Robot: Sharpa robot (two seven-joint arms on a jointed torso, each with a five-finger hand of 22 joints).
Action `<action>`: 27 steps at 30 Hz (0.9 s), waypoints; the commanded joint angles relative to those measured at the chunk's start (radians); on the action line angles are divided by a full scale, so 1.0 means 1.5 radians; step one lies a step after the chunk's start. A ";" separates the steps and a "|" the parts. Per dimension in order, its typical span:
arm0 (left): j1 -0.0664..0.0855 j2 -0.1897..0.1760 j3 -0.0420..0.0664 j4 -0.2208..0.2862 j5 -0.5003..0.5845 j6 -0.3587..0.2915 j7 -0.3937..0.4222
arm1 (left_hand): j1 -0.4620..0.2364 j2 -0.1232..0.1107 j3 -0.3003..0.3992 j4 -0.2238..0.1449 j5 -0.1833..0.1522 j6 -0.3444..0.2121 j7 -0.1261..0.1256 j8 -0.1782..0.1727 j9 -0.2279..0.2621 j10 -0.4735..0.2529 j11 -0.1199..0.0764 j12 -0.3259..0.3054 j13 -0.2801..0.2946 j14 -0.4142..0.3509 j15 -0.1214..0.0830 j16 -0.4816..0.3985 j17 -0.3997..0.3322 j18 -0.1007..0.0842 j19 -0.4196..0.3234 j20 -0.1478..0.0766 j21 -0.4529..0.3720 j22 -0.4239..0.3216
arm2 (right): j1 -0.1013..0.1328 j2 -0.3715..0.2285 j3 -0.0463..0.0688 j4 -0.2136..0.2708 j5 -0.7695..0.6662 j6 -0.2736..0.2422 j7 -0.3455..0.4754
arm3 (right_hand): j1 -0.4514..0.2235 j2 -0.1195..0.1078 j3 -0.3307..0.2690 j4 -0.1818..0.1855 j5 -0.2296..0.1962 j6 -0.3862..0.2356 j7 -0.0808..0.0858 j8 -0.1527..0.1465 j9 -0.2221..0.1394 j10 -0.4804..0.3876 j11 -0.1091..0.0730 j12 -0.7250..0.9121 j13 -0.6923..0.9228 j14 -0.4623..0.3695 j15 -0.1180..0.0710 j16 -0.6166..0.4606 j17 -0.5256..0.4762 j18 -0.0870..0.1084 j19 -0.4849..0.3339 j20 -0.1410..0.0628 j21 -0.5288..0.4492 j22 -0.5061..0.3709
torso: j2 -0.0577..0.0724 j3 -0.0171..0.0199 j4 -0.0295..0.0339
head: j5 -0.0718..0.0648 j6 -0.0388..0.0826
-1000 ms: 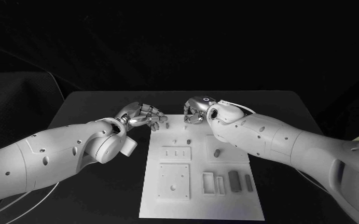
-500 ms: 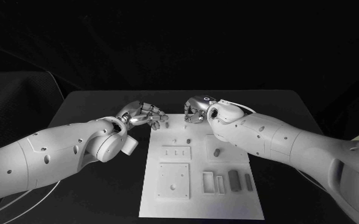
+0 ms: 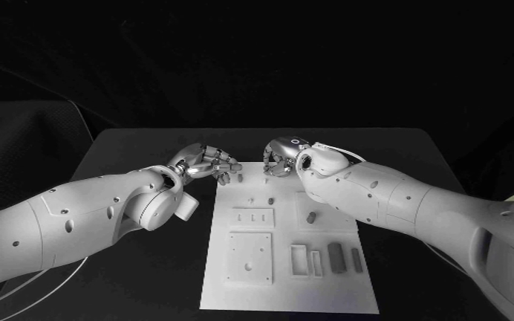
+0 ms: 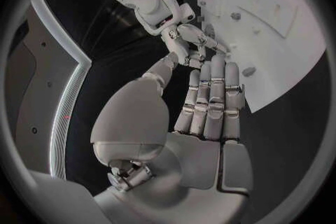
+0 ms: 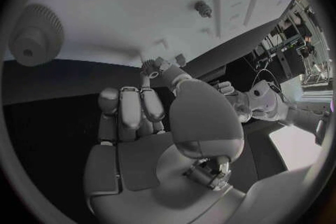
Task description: Assemble the parts on the task board
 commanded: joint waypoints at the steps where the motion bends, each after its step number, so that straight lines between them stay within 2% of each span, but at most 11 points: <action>1: 0.001 0.001 0.001 0.002 0.002 -0.002 0.005 | 0.006 0.001 -0.001 0.002 0.003 0.001 0.005 -0.002 -0.001 -0.001 0.001 0.004 0.001 -0.004 0.002 -0.002 0.000 0.011 -0.005 0.001 -0.003 -0.001 | -0.001 0.001 0.000 -0.002 -0.009 0.009 0.000 | -0.001 -0.005 0.002 0.000 0.002 0.034 0.031 0.004 0.001 0.000 -0.006 0.003 0.001 0.002 -0.004 0.003 0.001 0.005 0.002 -0.002 0.038 0.001 | 0.000 0.0003 -0.0008 | 0.001 0.000; 27: 0.001 0.001 0.001 0.001 0.002 -0.002 0.002 | 0.007 0.001 -0.002 0.003 0.003 0.001 0.005 -0.003 -0.001 -0.002 0.001 0.005 0.001 -0.005 0.002 -0.003 0.000 0.011 -0.005 0.001 -0.003 -0.001 | -0.004 0.005 -0.002 -0.008 -0.018 0.007 -0.005 | -0.002 -0.006 0.002 0.001 0.002 0.034 0.031 0.003 0.001 0.001 -0.006 0.004 0.001 0.003 -0.004 0.004 0.001 0.005 0.002 -0.002 0.039 0.001 | 0.001 0.0002 -0.0006 | 0.000 0.000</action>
